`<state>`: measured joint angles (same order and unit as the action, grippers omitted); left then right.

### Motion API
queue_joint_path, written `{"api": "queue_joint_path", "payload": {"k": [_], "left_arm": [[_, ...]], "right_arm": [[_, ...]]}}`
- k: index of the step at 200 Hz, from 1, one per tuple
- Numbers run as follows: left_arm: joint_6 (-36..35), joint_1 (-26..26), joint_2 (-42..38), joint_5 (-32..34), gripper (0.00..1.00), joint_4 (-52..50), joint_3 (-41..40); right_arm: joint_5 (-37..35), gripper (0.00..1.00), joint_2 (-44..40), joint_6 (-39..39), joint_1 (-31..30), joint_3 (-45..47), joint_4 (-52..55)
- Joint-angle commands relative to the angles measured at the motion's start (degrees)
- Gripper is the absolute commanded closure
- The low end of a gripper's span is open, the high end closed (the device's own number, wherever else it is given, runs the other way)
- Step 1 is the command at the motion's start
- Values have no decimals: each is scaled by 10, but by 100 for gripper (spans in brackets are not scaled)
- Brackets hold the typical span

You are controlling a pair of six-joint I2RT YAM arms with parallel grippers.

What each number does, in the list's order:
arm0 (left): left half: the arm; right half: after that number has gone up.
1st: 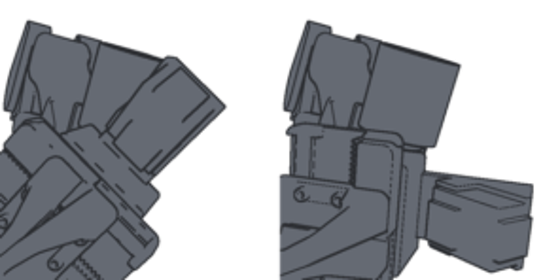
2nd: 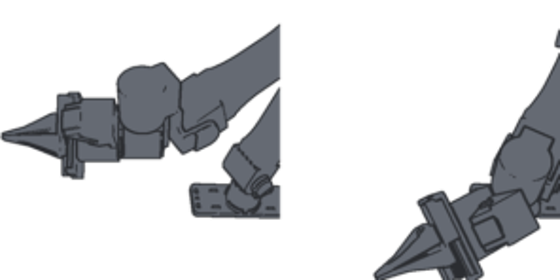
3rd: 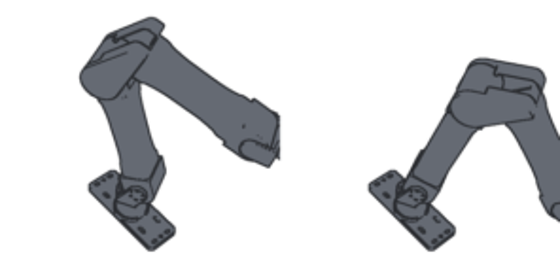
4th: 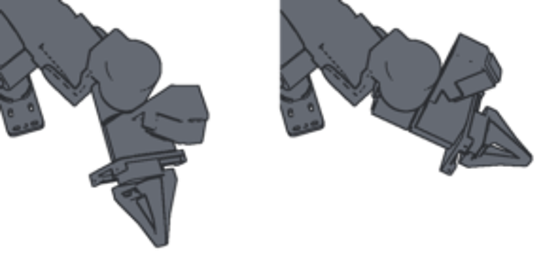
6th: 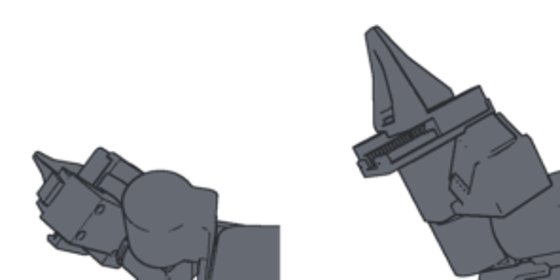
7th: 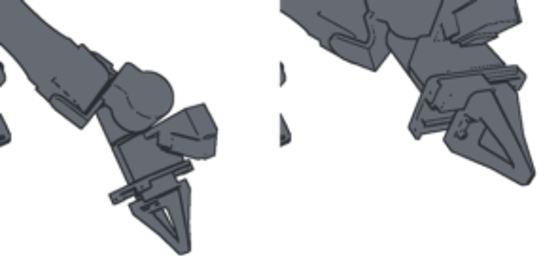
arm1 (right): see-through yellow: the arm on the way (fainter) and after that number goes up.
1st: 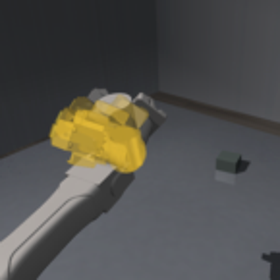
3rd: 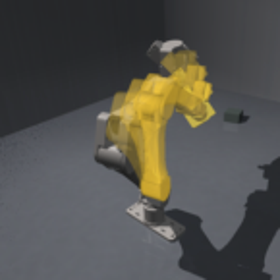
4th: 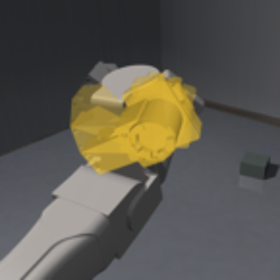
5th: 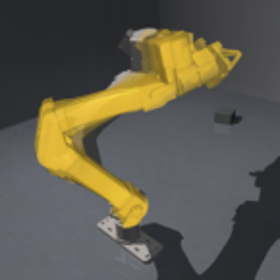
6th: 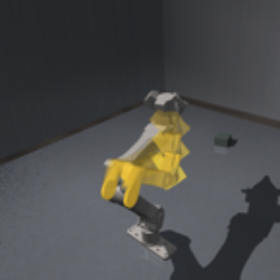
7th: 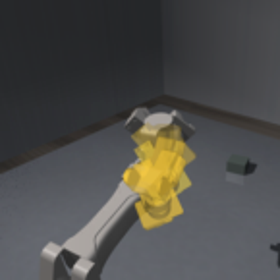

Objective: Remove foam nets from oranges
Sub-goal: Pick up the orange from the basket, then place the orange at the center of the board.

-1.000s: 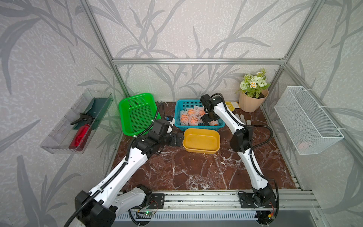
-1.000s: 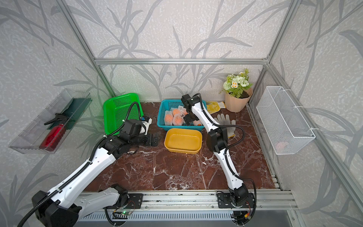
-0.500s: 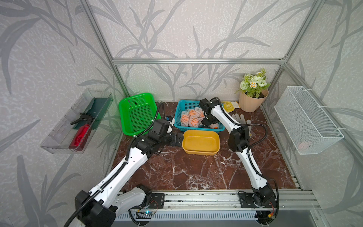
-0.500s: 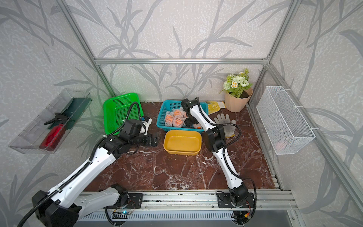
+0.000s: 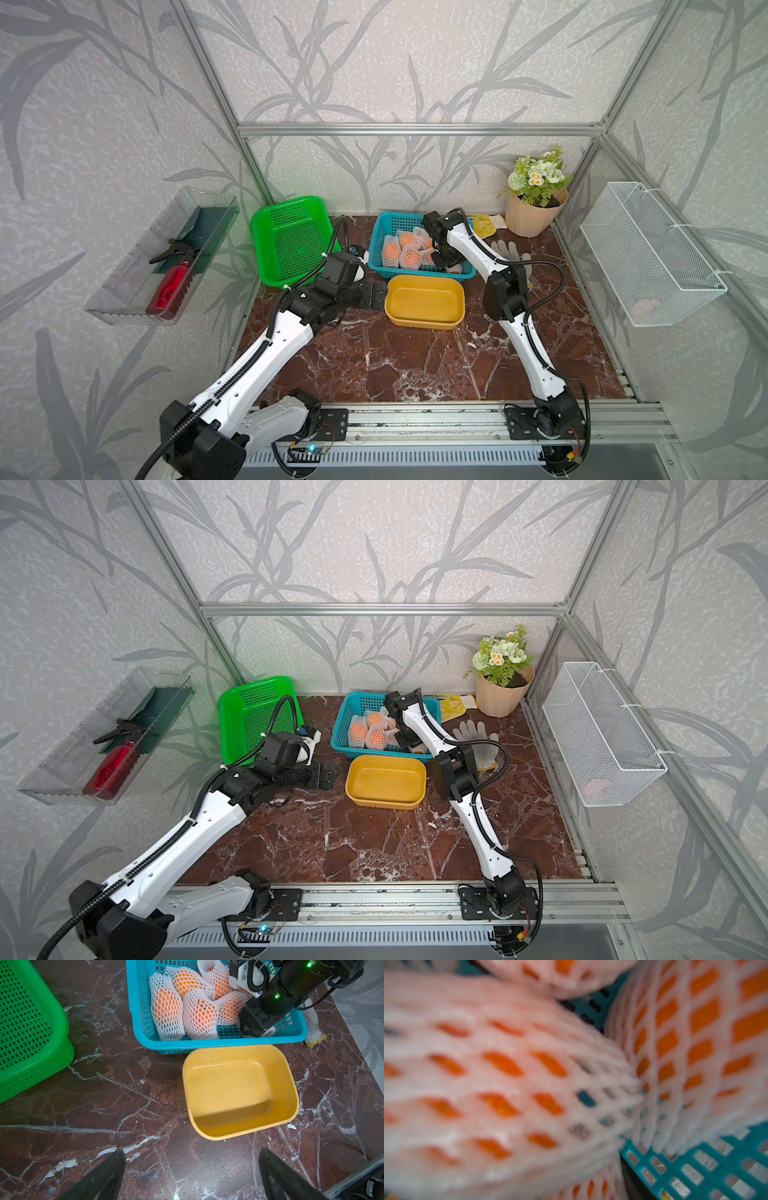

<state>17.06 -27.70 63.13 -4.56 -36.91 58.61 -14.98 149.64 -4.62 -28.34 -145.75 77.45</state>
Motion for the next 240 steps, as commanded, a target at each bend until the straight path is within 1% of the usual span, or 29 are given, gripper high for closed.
{"api": "queue_joint_path", "payload": {"k": [1,42,82,97,117,128,140,152,166,174,196,203,213,226,240], "left_arm": [[-11,0,-2,11,1,-14,10],[-22,14,-7,19,1,-12,28],[-1,39,8,-40,1,40,34],[9,39,19,-62,1,53,33],[26,39,32,-79,1,57,41],[42,38,35,-90,1,61,46],[57,31,32,-98,1,78,46],[72,20,29,-98,1,102,39],[92,4,32,-95,1,119,35],[105,-9,35,-85,1,121,37],[134,-56,48,-61,1,129,39],[136,-75,54,-57,1,138,38],[139,-101,64,-50,1,145,39],[157,-121,75,-42,1,153,38],[178,-136,83,-44,1,167,34]], "right_arm": [[1,43,-68,-14,1,-6,9],[7,44,-130,-33,1,-8,33],[11,44,-196,-45,1,38,39],[9,44,-207,-50,4,54,38],[5,45,-219,-63,4,50,44],[12,46,-237,-66,5,57,38],[10,46,-269,-62,5,85,28],[7,45,-316,-58,8,145,5],[18,46,-396,-56,21,259,-47],[41,45,-449,-61,36,337,-82],[139,45,-610,-83,91,551,-191],[156,45,-659,-79,100,630,-243],[167,45,-722,-84,104,719,-295],[174,45,-773,-101,107,804,-326],[171,44,-811,-123,108,880,-349]]}}
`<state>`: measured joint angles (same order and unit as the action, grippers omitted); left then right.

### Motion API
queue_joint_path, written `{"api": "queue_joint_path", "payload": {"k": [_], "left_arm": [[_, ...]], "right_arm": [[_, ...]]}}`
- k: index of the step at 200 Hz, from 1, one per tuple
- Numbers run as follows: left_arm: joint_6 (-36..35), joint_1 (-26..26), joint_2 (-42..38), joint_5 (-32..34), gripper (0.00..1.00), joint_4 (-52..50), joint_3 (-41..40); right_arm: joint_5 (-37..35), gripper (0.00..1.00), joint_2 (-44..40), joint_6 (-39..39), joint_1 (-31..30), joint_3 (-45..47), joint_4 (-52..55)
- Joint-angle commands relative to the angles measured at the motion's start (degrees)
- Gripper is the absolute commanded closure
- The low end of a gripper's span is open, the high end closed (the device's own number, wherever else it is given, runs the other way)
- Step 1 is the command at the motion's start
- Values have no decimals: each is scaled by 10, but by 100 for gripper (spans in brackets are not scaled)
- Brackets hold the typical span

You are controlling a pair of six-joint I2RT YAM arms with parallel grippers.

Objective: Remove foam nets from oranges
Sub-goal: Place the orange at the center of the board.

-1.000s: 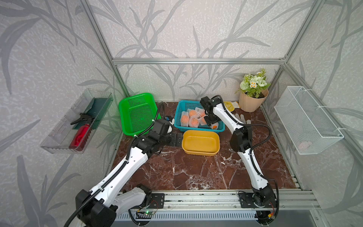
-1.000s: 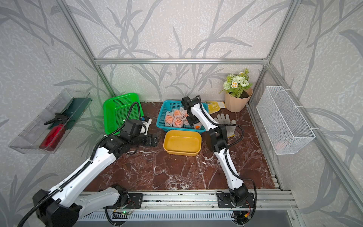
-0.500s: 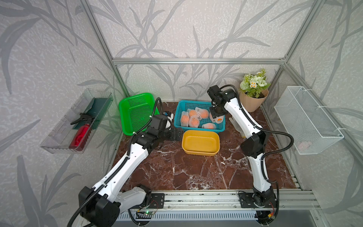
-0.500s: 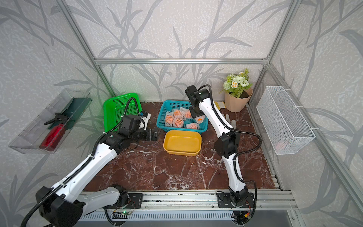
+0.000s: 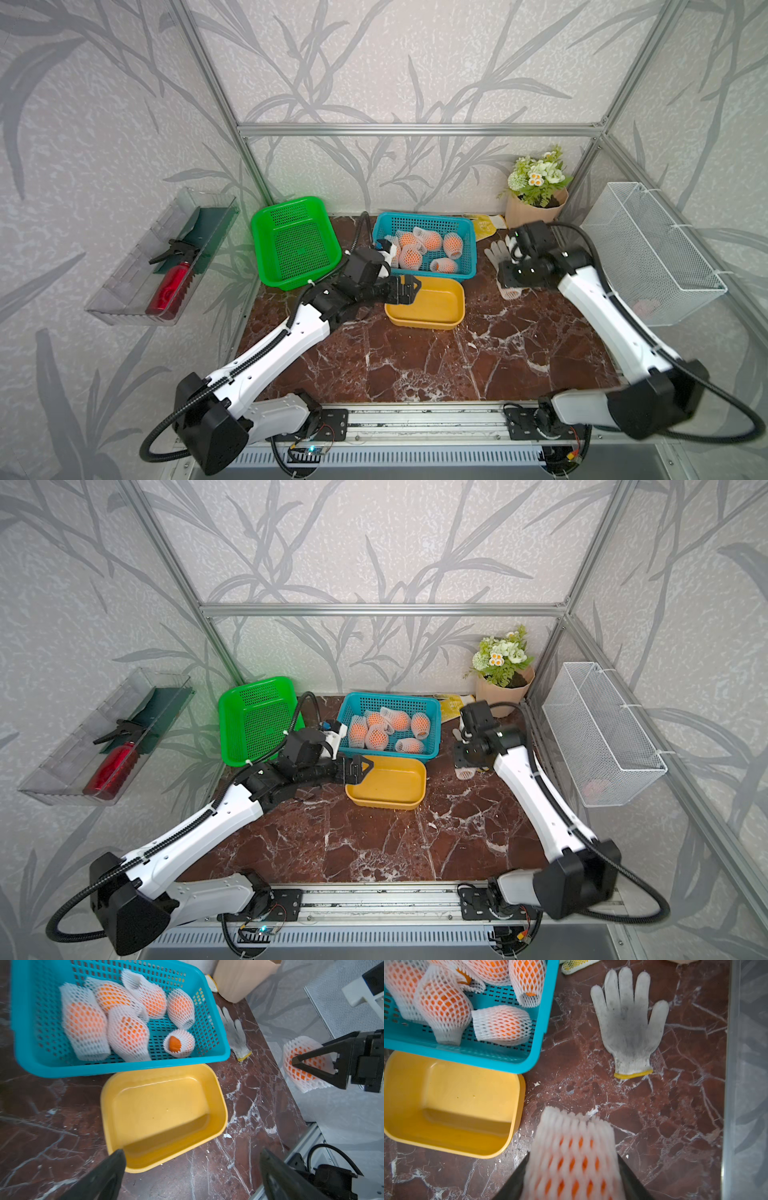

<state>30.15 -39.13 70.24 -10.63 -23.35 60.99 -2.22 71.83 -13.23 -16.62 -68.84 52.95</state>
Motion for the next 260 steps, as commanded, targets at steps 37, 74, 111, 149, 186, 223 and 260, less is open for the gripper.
{"api": "queue_joint_path", "payload": {"k": [37,74,111,149,186,223,260], "left_arm": [[49,-64,28,19,1,75,-12],[42,-96,49,18,1,76,-15],[47,-114,62,21,1,91,-23],[47,-122,72,10,1,93,-22],[44,-124,76,4,1,96,-22],[35,-128,88,-9,1,104,-12],[16,-133,101,-21,1,114,-6]], "right_arm": [[80,37,-73,-116,-9,280,-235],[73,35,-60,-183,-10,355,-301],[65,28,-68,-209,-10,388,-311],[76,11,-102,-212,-10,376,-258],[75,5,-145,-209,-1,323,-165],[156,5,-117,-207,54,280,-116],[208,6,-43,-182,105,254,-123]]}}
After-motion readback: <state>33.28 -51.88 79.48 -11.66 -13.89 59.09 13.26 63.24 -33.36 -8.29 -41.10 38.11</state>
